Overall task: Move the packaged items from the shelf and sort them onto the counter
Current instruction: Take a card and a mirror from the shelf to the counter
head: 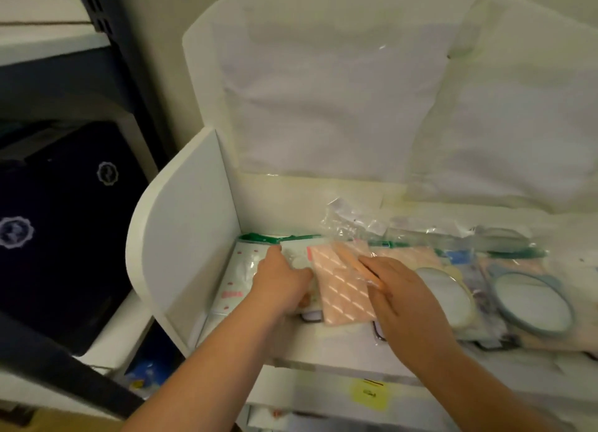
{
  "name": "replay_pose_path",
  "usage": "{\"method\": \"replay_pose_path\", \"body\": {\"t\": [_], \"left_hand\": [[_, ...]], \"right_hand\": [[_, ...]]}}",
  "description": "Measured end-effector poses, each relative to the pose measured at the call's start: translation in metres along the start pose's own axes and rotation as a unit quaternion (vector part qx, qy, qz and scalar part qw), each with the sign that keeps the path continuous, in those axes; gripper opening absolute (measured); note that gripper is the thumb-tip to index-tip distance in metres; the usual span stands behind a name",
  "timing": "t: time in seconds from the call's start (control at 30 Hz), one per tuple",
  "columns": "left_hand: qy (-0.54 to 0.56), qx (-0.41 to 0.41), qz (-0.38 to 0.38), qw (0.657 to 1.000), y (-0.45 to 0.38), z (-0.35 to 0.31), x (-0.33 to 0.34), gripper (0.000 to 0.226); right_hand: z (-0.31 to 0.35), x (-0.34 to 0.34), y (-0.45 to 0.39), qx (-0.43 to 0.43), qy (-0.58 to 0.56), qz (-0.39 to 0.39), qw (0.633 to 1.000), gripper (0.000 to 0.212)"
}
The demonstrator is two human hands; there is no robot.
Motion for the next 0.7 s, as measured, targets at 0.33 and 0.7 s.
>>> {"method": "replay_pose_path", "body": {"t": [0.33, 0.7], "left_hand": [[-0.016, -0.040, 0.063, 0.997, 0.016, -0.016, 0.012, 0.070], [0.074, -0.058, 0.041, 0.995, 0.002, -0.009, 0.012, 0.064]], "right_hand": [[-0.005, -0.001, 0.007, 0.047, -0.051, -0.001, 0.998, 0.035], [-0.005, -0.007, 0.001, 0.049, -0.084, 0.002, 0.995, 0.033]]}}
Point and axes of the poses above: each hand's wrist, its own y-axis away from the middle knuckle, its own x-axis out of the palm, z = x × y, the point moved 2 cm from there along -y, towards the middle knuckle, and after that the axes turned 14 degrees about y, right-handed, at the moved point
